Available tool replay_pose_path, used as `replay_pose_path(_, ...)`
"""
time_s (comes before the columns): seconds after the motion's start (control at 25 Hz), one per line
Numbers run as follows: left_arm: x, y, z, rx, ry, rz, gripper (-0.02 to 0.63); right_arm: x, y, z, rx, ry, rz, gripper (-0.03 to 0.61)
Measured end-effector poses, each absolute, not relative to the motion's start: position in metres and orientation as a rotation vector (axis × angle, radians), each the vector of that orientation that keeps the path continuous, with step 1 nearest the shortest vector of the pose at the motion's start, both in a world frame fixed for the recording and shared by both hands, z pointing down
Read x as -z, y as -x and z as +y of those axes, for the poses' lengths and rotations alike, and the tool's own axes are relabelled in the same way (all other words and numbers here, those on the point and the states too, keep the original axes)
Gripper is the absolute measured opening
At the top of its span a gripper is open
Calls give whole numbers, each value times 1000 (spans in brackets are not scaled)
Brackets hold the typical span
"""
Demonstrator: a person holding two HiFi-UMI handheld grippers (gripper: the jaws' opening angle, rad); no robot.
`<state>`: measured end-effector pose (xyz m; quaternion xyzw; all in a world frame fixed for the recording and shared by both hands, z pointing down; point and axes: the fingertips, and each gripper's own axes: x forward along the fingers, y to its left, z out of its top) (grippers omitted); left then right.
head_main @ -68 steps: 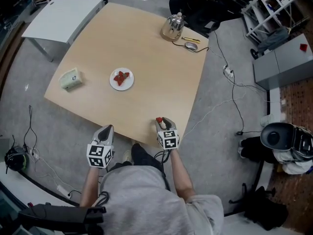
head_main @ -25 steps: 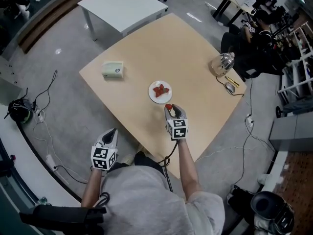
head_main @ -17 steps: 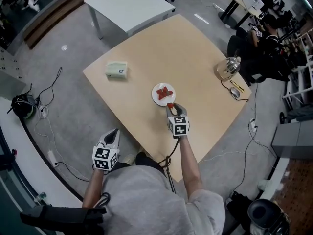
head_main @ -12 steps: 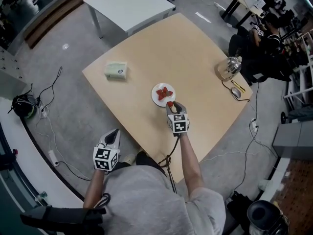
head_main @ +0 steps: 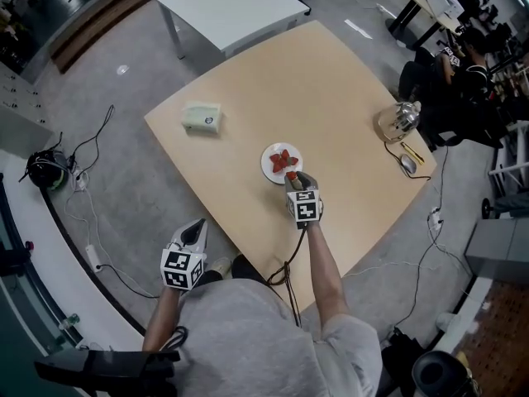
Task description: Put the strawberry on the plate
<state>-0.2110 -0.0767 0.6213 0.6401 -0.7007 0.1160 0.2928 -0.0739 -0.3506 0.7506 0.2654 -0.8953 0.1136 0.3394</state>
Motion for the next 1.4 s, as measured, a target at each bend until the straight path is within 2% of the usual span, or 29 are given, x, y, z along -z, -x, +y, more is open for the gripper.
replay_pose_path(1.4, -624, 220, -82, -318, -1628, -1891, 20, -794, 86, -364, -313, -607, -2277, 155)
